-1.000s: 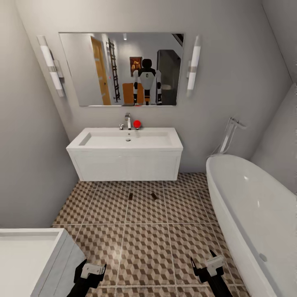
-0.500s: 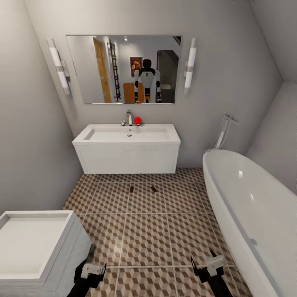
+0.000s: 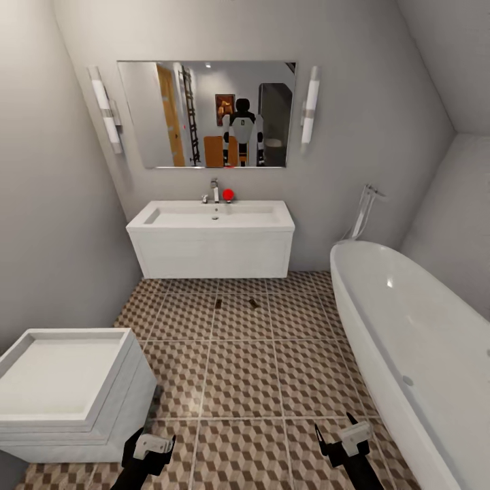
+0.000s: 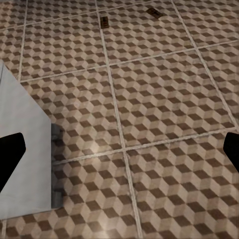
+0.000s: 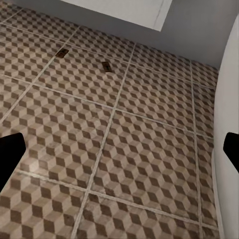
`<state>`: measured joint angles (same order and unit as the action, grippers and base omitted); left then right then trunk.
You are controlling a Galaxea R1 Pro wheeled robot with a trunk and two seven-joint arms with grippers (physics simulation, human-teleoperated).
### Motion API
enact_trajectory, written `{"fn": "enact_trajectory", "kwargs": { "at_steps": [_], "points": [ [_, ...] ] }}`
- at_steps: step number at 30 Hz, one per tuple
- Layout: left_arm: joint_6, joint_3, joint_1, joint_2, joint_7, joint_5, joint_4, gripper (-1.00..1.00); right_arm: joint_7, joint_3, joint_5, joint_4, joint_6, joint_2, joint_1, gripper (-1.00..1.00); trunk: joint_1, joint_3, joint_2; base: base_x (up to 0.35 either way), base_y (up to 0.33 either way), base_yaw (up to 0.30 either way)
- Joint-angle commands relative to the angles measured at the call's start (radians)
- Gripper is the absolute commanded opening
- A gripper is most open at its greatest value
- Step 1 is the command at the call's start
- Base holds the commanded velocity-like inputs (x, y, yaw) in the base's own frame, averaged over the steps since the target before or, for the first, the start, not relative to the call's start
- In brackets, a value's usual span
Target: Take the four mousetraps from the cabinet in the bathroom and place them on the bathroom floor. Make sure all four end up on the same floor surface, and ensure that at least two of them are either under or directly next to the same bathroom sink.
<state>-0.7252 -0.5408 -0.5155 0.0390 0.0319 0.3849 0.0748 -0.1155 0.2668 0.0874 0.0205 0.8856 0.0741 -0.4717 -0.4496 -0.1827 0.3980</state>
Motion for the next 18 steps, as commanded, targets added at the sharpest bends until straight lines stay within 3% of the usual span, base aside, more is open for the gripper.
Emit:
{"fn": "enact_trajectory", "kwargs": {
  "at_steps": [1,18],
  "points": [
    [-0.005,-0.008,-0.001,-0.001,0.003,0.009,0.003,1.0,-0.01,0.003,0.009,-0.001,0.001,0.0,-0.001,1.0,0.0,-0.002,0.002,-0.045,0.0,0.0],
    [-0.005,-0.008,-0.001,-0.001,0.003,0.01,0.003,1.0,-0.011,0.003,0.009,-0.001,0.001,0.0,-0.001,1.0,0.0,-0.002,0.002,-0.006,0.0,0.0]
  ]
}}
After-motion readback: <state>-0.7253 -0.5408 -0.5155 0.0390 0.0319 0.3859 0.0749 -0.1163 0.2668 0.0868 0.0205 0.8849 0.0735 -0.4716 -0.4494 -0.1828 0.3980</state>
